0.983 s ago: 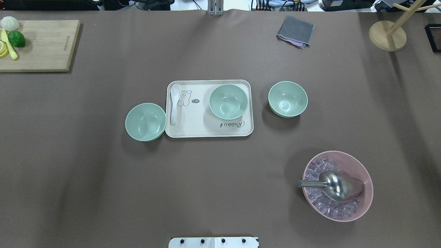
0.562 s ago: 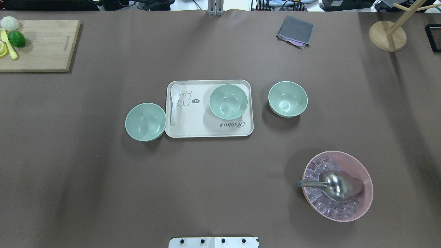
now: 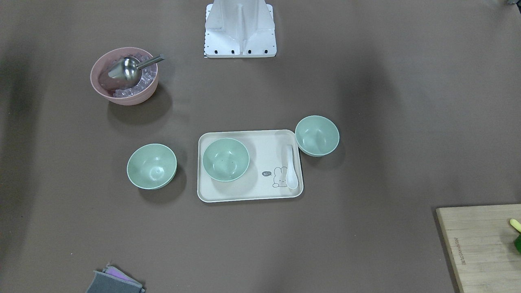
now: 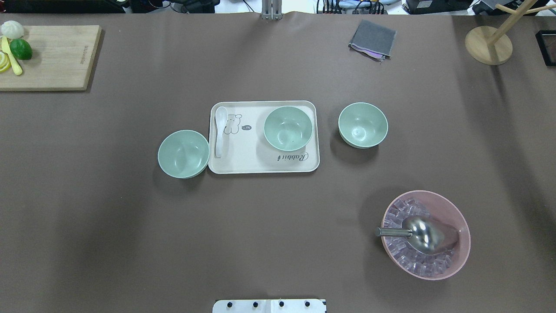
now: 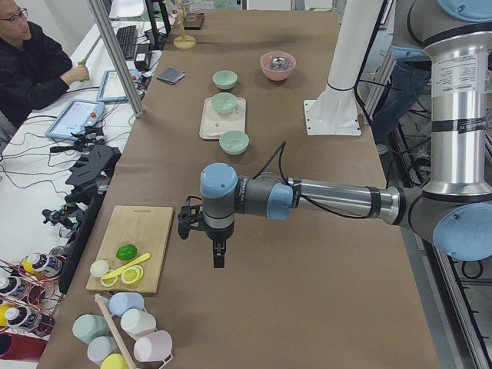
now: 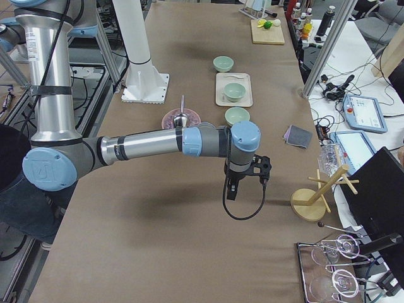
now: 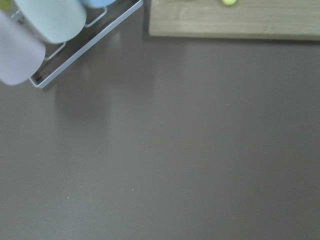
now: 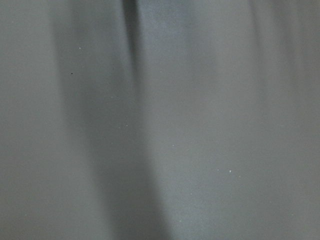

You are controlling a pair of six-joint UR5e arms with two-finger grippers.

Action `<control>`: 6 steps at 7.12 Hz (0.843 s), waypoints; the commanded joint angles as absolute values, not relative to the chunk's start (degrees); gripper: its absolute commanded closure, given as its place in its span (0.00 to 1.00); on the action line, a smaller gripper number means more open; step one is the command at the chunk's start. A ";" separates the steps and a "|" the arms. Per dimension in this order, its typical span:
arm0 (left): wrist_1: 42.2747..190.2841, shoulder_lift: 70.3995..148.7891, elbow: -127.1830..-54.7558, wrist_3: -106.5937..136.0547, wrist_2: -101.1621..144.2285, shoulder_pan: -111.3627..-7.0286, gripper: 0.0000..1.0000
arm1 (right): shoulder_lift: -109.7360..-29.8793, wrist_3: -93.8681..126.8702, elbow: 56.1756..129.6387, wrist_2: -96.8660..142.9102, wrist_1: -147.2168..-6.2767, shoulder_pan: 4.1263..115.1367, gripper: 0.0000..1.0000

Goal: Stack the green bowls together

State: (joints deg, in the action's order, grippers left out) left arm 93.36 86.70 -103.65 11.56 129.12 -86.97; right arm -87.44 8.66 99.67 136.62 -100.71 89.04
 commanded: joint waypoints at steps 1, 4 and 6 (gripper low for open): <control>96.67 93.04 -104.33 25.89 132.16 -80.56 0.02 | -84.30 12.21 99.67 136.76 -100.72 87.20 0.00; 96.86 109.83 -98.27 37.26 135.72 -62.55 0.02 | -79.47 15.98 98.79 136.76 -100.72 82.37 0.00; 112.48 110.30 -92.94 42.23 130.96 -52.44 0.02 | -77.44 18.27 98.61 136.76 -100.29 78.50 0.00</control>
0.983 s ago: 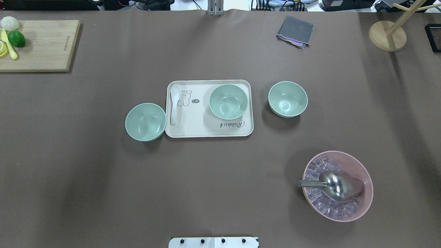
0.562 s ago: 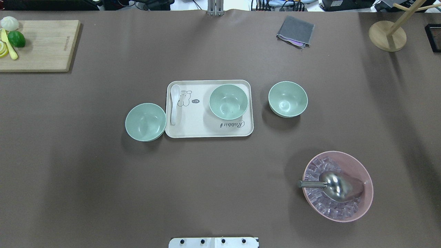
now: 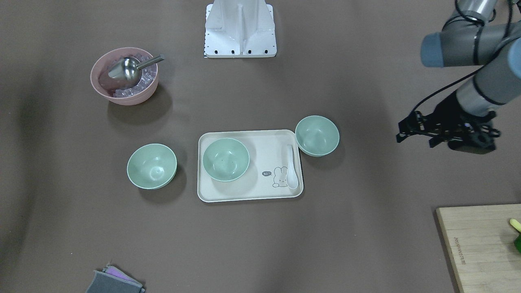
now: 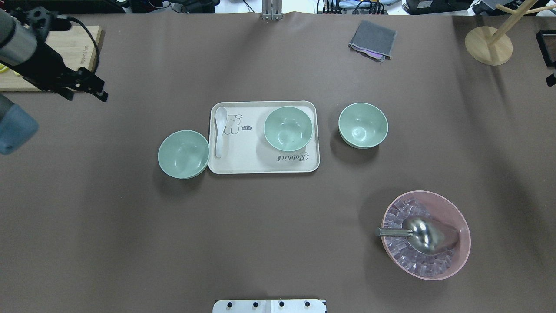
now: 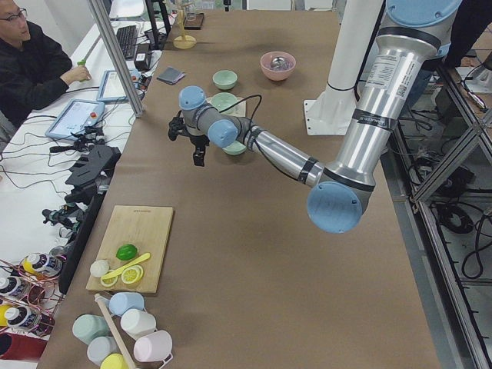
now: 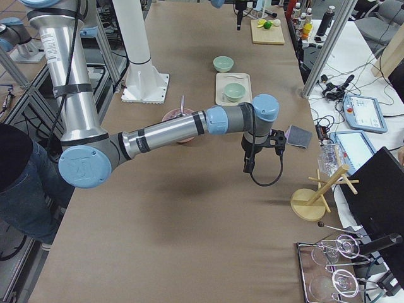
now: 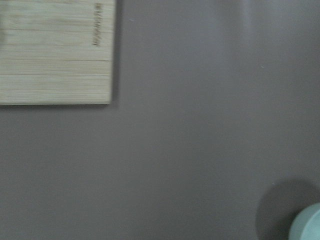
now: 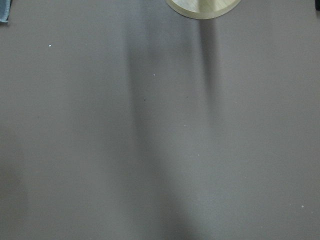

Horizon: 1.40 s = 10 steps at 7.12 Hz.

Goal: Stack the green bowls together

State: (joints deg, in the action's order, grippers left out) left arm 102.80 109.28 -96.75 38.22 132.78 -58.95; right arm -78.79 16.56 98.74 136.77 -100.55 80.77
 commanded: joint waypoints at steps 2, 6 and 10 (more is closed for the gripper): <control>117.86 111.00 -91.76 51.93 122.11 -43.62 0.02 | -75.59 21.96 98.70 136.67 -100.02 75.69 0.00; 117.25 110.83 -91.58 51.94 122.78 -42.89 1.00 | -74.71 23.99 98.70 136.76 -100.02 74.53 0.00; 113.50 110.21 -93.16 52.39 140.64 -53.29 1.00 | -71.91 25.30 97.22 135.80 -99.93 71.55 0.00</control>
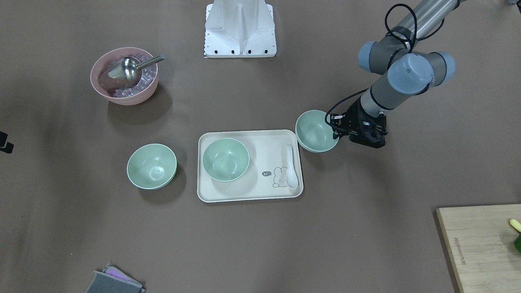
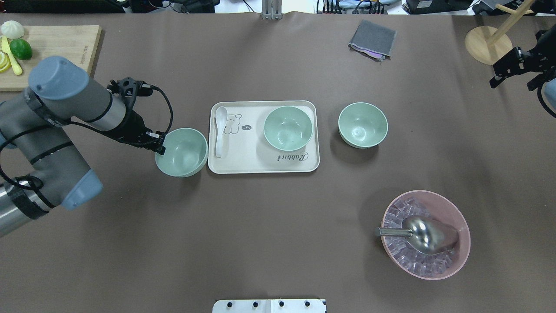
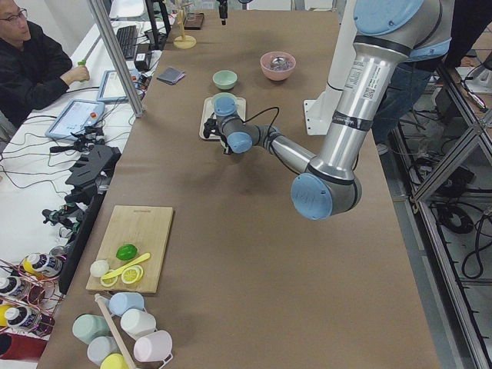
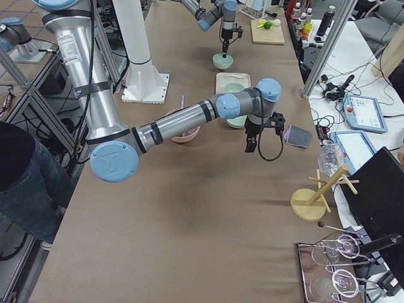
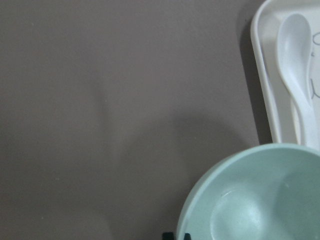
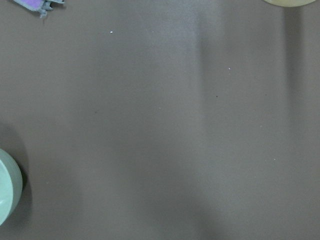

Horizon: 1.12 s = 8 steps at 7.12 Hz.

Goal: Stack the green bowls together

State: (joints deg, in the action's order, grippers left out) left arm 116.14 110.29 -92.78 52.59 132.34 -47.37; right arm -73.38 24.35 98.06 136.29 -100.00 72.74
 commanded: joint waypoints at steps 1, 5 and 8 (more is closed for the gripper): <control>110.68 111.35 -94.21 52.38 142.37 -55.26 1.00 | -70.24 26.36 96.95 135.62 -99.84 68.85 0.00; 97.29 124.53 -94.22 59.41 134.07 -50.31 1.00 | -68.29 38.76 96.33 123.79 -84.14 52.85 0.02; 96.86 126.30 -94.66 60.73 131.84 -48.87 1.00 | -65.23 41.04 86.87 120.59 -72.20 49.92 0.07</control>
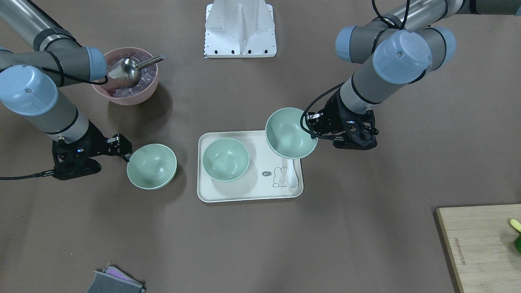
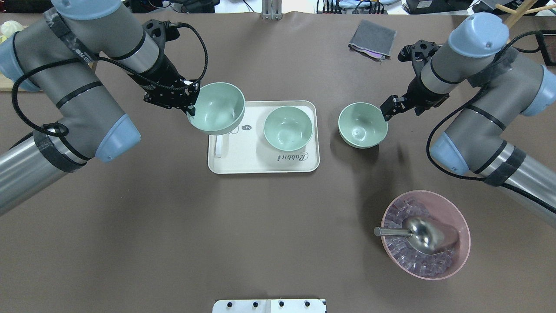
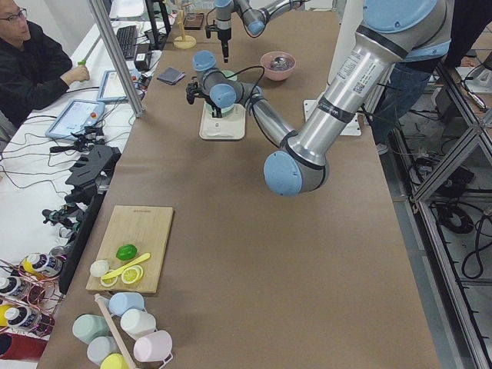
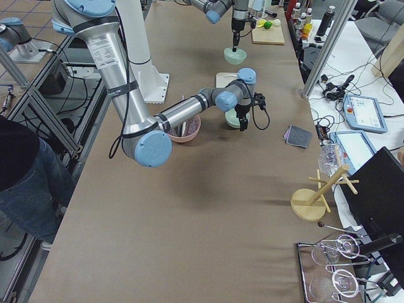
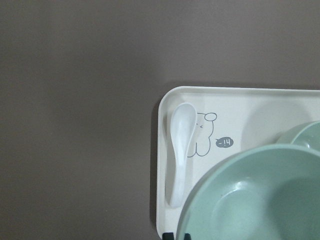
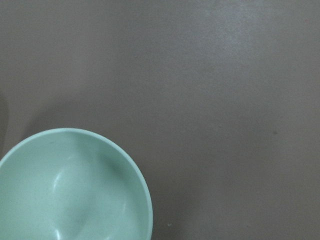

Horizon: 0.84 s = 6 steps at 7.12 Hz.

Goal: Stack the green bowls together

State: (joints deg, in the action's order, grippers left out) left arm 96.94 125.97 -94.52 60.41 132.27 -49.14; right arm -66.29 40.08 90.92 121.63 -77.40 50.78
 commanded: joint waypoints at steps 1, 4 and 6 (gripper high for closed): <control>96.86 126.30 -94.66 60.73 131.92 -48.87 1.00 | -64.52 43.74 86.05 120.59 -71.81 49.31 0.13; 96.86 126.47 -94.66 60.73 131.92 -48.87 1.00 | -64.60 44.91 86.04 120.67 -71.89 47.29 1.00; 96.86 126.48 -94.57 60.73 131.92 -48.87 1.00 | -64.60 44.91 86.04 120.85 -71.89 46.93 1.00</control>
State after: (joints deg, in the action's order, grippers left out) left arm 96.86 126.50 -94.64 60.73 131.92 -48.87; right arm -64.63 44.87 86.06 120.71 -71.90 47.15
